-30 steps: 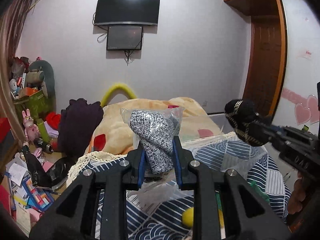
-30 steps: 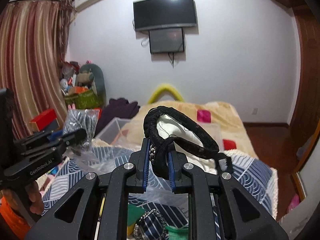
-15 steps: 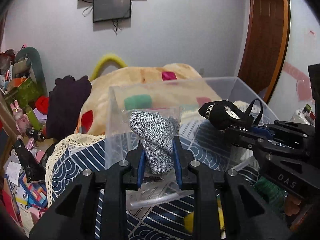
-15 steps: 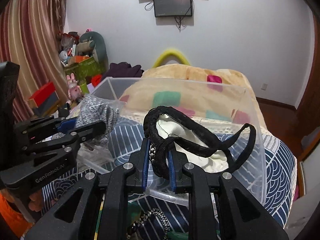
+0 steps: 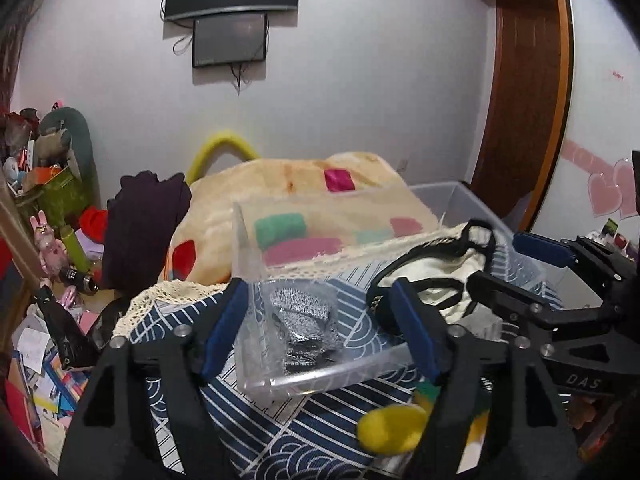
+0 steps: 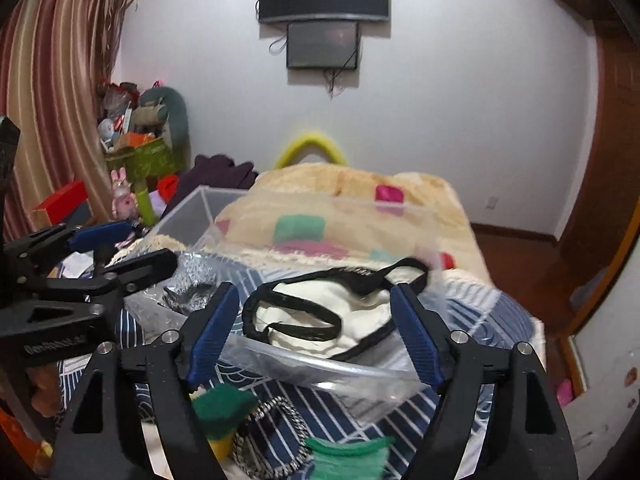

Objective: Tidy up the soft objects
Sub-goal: 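Drop the grey sock and black-trimmed cloth into the clear box with both grippers, then grasp the floral cloth with the left gripper while the right grasps the green sock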

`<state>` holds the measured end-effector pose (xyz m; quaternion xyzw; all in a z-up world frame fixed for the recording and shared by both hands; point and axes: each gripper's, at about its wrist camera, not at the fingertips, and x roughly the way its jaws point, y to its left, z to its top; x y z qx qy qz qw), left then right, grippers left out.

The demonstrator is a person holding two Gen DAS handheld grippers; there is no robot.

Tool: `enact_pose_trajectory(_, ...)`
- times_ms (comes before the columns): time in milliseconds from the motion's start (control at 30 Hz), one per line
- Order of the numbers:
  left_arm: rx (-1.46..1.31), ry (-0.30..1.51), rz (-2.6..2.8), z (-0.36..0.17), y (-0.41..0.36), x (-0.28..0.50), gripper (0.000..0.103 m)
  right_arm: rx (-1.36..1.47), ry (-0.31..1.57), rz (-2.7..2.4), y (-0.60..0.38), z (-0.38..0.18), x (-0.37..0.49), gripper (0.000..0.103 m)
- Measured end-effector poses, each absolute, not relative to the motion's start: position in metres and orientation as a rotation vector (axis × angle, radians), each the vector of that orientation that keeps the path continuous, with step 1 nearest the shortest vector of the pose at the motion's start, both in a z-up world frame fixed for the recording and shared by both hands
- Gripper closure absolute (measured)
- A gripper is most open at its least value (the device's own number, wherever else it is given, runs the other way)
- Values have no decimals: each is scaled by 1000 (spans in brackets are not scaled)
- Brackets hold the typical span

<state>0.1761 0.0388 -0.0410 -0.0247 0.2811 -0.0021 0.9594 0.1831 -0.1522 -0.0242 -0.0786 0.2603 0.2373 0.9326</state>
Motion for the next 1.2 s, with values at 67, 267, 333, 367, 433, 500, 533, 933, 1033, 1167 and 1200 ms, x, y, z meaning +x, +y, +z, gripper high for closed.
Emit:
enact_pose_trajectory(67, -56, 547, 5, -33, 40, 168, 12, -161, 503, 480, -158, -16, 175, 21)
enact_pose_trajectory(267, -80, 487, 6, -24, 41, 134, 0, -137, 466, 488, -175, -6, 154, 19)
enact_pose_trajectory(333, -79, 502, -2, -30, 39, 126, 0, -142, 466, 474, -179, -10, 147, 19)
enact_pose_trajectory(367, -76, 508, -4, -35, 39, 122, 0, -148, 469, 465, -182, -14, 143, 19)
enact_pose_trajectory(433, -67, 525, 1, -45, 38, 114, 0, -153, 480, 446, -189, -22, 138, 19)
enact_pose_trajectory(500, -72, 551, 8, -59, 40, 107, 0, -155, 515, 437, -195, -33, 135, 19)
enact_pose_trajectory(533, -77, 571, 8, -67, 41, 104, 0, -155, 529, 434, -197, -36, 135, 19)
enact_pose_trajectory(933, -95, 645, 1, -116, 37, 87, 0, -131, 720, 445, -207, -92, 137, 31)
enact_pose_trajectory(1033, -125, 632, -23, -117, 38, 82, 2, -128, 754, 477, -206, -97, 136, 56)
enact_pose_trajectory(1167, -125, 662, -66, -123, 34, 84, 34, -138, 748, 486, -206, -98, 131, 67)
enact_pose_trajectory(1200, -120, 679, -63, -125, 34, 86, 41, -139, 744, 487, -207, -97, 132, 72)
